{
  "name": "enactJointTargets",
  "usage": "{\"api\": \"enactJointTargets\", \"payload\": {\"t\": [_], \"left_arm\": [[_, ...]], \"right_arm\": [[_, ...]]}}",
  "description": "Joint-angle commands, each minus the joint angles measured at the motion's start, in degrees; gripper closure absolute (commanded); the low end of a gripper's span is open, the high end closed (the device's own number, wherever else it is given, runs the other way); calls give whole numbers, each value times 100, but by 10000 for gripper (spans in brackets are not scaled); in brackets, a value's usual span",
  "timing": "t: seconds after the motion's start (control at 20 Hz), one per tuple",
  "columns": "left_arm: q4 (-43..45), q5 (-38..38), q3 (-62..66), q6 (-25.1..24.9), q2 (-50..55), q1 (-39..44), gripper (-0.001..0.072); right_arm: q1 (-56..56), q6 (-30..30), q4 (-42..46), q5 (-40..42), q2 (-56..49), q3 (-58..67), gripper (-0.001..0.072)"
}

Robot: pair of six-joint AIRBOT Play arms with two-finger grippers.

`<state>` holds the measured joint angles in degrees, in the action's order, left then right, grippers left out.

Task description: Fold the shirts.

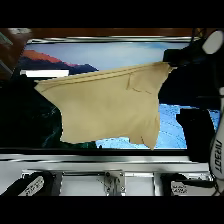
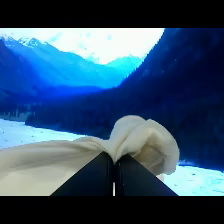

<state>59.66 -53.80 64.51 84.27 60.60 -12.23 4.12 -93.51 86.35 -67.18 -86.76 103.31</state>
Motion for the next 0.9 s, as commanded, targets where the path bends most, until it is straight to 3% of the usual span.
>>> {"api": "enactJointTargets", "payload": {"t": [0.0,0.2,0.25,0.3,0.35,0.4,0.55,0.65,0.7,0.8,0.85], "left_arm": [[-337,234,-22,-2,1156,144,672],[-337,68,-20,26,2015,415,666],[-341,15,-17,109,2122,437,577],[-334,-105,-2,149,2168,428,466],[-278,-326,55,120,2166,354,304],[-173,-656,170,90,2164,216,195],[612,-2267,651,87,2133,-472,177],[1180,-3132,588,15,1998,-957,178],[1261,-3292,385,-63,1873,-1165,176],[1080,-3230,-479,-391,1508,-1464,9],[929,-3034,-1069,-575,1342,-1530,8]], "right_arm": [[0,-426,-483,343,-997,7,647],[2,-525,-1196,-280,-1821,7,622],[-2,-522,-1316,-310,-1912,7,621],[-2,-522,-1390,-310,-1932,7,517],[-4,-463,-1379,-310,-1893,9,160],[-48,-186,-1381,-437,-1801,9,76],[-363,343,-393,-1360,-1307,7,77],[-782,588,407,-2330,-1058,7,205],[-1080,643,350,-2706,-1016,0,203],[-1733,612,-588,-3213,-992,-190,202],[-1996,551,-1193,-3154,-918,-476,201]]}}
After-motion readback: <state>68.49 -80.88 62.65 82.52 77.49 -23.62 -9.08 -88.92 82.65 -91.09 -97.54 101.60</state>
